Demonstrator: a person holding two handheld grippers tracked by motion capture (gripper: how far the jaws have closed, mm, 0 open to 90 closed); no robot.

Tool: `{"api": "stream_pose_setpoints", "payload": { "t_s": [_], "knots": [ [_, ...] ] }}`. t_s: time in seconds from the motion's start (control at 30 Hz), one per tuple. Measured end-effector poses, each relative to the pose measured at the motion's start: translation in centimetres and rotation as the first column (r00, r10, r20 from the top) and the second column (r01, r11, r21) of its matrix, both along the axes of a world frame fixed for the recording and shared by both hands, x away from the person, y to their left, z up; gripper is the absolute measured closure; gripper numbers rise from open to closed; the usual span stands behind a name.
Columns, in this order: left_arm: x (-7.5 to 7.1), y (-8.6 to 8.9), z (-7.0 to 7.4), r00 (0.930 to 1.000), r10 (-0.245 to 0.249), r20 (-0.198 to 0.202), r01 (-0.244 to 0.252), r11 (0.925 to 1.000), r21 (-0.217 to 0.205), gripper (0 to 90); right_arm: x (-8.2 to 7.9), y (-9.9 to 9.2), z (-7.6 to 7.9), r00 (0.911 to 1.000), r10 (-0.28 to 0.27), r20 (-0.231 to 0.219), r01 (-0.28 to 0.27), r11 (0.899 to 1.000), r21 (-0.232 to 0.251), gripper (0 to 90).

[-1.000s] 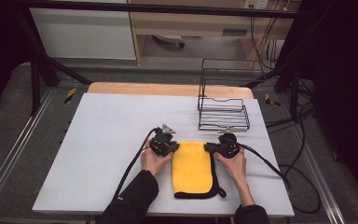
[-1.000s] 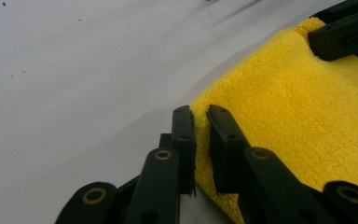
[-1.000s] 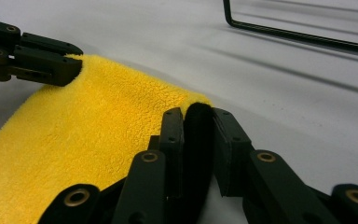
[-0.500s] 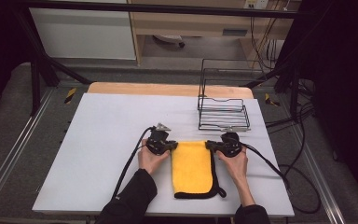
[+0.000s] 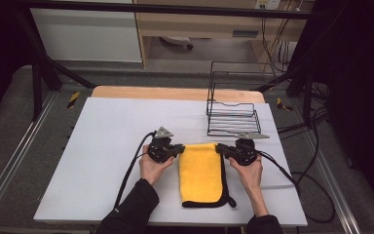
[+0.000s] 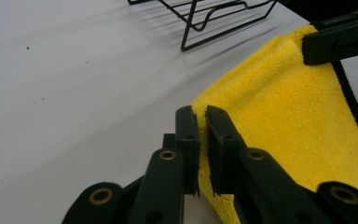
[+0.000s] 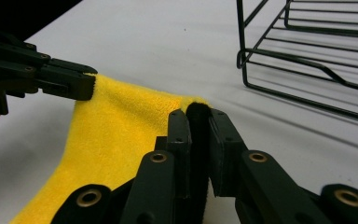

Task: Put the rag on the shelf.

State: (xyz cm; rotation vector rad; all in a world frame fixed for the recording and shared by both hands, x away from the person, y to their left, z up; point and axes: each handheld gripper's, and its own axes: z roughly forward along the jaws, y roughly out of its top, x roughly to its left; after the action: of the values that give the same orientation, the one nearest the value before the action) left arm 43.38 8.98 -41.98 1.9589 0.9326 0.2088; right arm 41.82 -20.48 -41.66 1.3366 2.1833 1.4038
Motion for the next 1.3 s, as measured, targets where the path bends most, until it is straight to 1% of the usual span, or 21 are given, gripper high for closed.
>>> {"api": "stream_pose_setpoints", "payload": {
  "t_s": [0.1, 0.13, 0.23, 0.3, 0.4, 0.43, 0.57, 0.77, 1.03, 1.3],
  "knots": [
    [-0.3, 0.2, 0.3, 0.9999, -0.001, 0.016, 0.001, 0.9998, -0.02, 83.5, -0.4, -0.1, 0.5, 0.9999, 0.002, 0.015, -0.002, 1.0, 0.016, 80.8],
    [-0.5, 0.2, 0.5, 0.9998, -0.001, 0.02, 0.002, 0.9997, -0.025, 83.6, -0.5, -0.2, 0.6, 0.9998, 0.002, 0.021, -0.002, 1.0, 0.015, 80.8],
    [-0.9, 0.3, 1.0, 0.9991, 0.001, 0.041, 0.0, 0.9997, -0.024, 83.6, -0.9, -0.1, 1.1, 0.9991, 0.006, 0.042, -0.007, 1.0, 0.013, 80.8],
    [-1.1, 0.4, 1.3, 0.9986, 0.0, 0.052, 0.002, 0.9995, -0.03, 83.6, -1.1, 0.0, 1.4, 0.9983, 0.006, 0.059, -0.007, 1.0, 0.01, 80.8],
    [-1.4, 0.5, 1.7, 0.9982, 0.001, 0.06, 0.001, 0.9991, -0.042, 83.6, -1.4, 0.0, 1.9, 0.9971, 0.006, 0.076, -0.008, 1.0, 0.019, 80.8],
    [-1.6, 0.7, 2.1, 0.9973, -0.003, 0.073, 0.006, 0.9989, -0.046, 83.6, -1.5, 0.0, 2.0, 0.9966, 0.006, 0.082, -0.007, 1.0, 0.021, 80.8],
    [-2.1, 0.7, 2.8, 0.9948, -0.001, 0.101, 0.007, 0.9984, -0.056, 83.5, -1.9, 0.0, 2.5, 0.9946, 0.004, 0.103, -0.007, 0.999, 0.032, 80.8],
    [-2.6, 0.9, 3.6, 0.9916, 0.0, 0.129, 0.01, 0.9967, -0.081, 83.6, -2.5, -0.2, 3.5, 0.9907, 0.008, 0.136, -0.014, 0.999, 0.039, 80.9],
    [-3.5, 0.8, 5.1, 0.9847, -0.002, 0.174, 0.019, 0.995, -0.098, 83.5, -3.3, -0.4, 4.9, 0.9821, 0.004, 0.188, -0.012, 0.999, 0.041, 81.1],
    [-4.2, 0.6, 6.9, 0.9747, -0.004, 0.223, 0.031, 0.9925, -0.118, 83.6, -4.1, -0.7, 6.6, 0.9687, -0.01, 0.248, -0.003, 0.998, 0.055, 81.8]
  ]
}}
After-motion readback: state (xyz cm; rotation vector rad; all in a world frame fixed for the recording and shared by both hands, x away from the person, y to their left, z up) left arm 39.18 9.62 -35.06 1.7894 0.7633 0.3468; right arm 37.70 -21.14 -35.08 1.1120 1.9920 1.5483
